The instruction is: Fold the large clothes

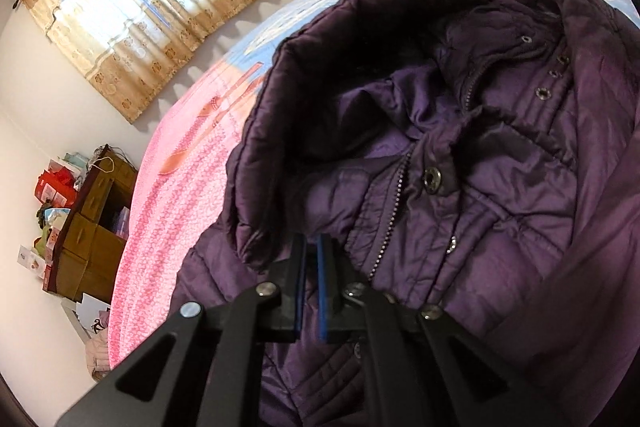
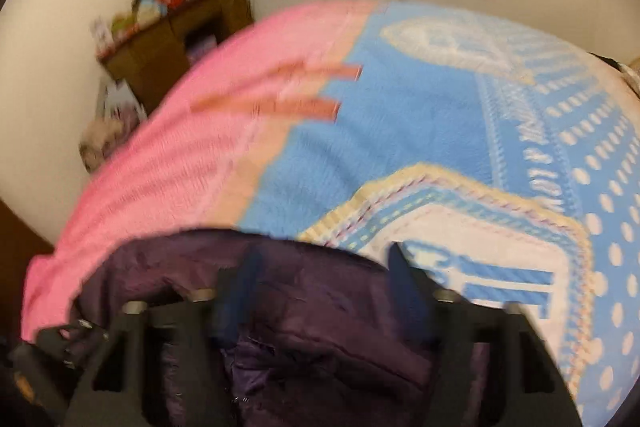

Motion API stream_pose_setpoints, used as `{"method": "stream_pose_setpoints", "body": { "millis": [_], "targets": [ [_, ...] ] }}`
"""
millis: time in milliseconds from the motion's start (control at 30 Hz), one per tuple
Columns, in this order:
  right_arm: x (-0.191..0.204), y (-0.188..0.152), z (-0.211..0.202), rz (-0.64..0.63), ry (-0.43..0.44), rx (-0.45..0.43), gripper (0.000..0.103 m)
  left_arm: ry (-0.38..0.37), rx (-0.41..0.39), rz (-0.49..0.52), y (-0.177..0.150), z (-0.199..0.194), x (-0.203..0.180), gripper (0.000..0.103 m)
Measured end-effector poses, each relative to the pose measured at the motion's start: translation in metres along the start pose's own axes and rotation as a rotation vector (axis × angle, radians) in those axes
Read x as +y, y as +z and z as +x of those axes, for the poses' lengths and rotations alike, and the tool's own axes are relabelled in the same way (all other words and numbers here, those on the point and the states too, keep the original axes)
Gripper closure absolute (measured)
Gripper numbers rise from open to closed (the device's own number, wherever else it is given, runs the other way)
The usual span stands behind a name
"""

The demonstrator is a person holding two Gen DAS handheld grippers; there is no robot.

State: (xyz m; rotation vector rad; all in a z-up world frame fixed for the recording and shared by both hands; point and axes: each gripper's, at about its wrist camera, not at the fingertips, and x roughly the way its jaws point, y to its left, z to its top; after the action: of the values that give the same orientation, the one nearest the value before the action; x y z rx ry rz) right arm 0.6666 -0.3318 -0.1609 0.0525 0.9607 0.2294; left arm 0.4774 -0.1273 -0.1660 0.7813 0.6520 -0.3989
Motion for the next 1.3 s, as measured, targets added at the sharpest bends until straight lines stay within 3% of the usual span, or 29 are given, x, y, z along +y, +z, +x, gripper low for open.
{"method": "stream_pose_setpoints", "body": {
  "millis": [67, 167, 200, 233, 300, 367, 433, 500, 567, 667, 767, 867, 1000, 1300],
  "targets": [
    [0.009, -0.013, 0.021, -0.046, -0.009, 0.081, 0.055, 0.021, -0.014, -0.023, 0.001, -0.007, 0.008, 0.087],
    [0.016, -0.041, 0.02, -0.146, -0.036, 0.09, 0.055, -0.022, -0.092, -0.147, 0.005, -0.037, 0.038, 0.084],
    [0.017, -0.051, 0.018, -0.156, -0.03, 0.091, 0.055, -0.045, -0.136, -0.233, 0.009, -0.052, 0.054, 0.068],
    [0.017, -0.057, 0.017, -0.167, -0.032, 0.09, 0.055, -0.045, -0.171, -0.305, 0.013, -0.062, 0.066, 0.042],
    [0.019, -0.068, 0.016, -0.213, -0.056, 0.081, 0.055, -0.051, -0.243, -0.434, 0.023, -0.072, 0.086, 0.027],
    [0.018, -0.07, 0.015, -0.214, -0.067, 0.075, 0.055, -0.088, -0.23, -0.507, 0.039, -0.059, 0.094, 0.027],
    [0.018, -0.072, 0.015, -0.209, -0.074, 0.069, 0.055, -0.106, -0.15, -0.559, 0.053, -0.031, 0.094, 0.027],
    [0.018, -0.075, 0.016, -0.217, -0.08, 0.058, 0.055, -0.081, -0.07, -0.554, 0.064, 0.002, 0.084, 0.027],
    [0.016, -0.08, 0.015, -0.205, -0.071, 0.049, 0.055, -0.053, 0.063, -0.516, 0.065, 0.04, 0.071, 0.028],
    [0.012, -0.084, 0.01, -0.193, -0.047, 0.04, 0.055, -0.067, 0.164, -0.517, 0.044, 0.074, 0.051, 0.025],
    [0.011, -0.076, -0.02, -0.154, -0.003, -0.067, 0.055, -0.082, 0.14, -0.571, 0.032, 0.072, 0.052, 0.022],
    [0.009, -0.067, -0.032, -0.142, -0.078, -0.15, 0.055, -0.08, 0.133, -0.575, 0.031, 0.071, 0.053, 0.02],
    [0.002, -0.074, 0.003, -0.145, -0.107, -0.048, 0.055, -0.061, 0.126, -0.573, 0.031, 0.073, 0.054, 0.019],
    [-0.014, -0.086, 0.02, -0.098, -0.069, -0.067, 0.054, -0.06, 0.118, -0.586, 0.027, 0.073, 0.053, 0.018]
  ]
}}
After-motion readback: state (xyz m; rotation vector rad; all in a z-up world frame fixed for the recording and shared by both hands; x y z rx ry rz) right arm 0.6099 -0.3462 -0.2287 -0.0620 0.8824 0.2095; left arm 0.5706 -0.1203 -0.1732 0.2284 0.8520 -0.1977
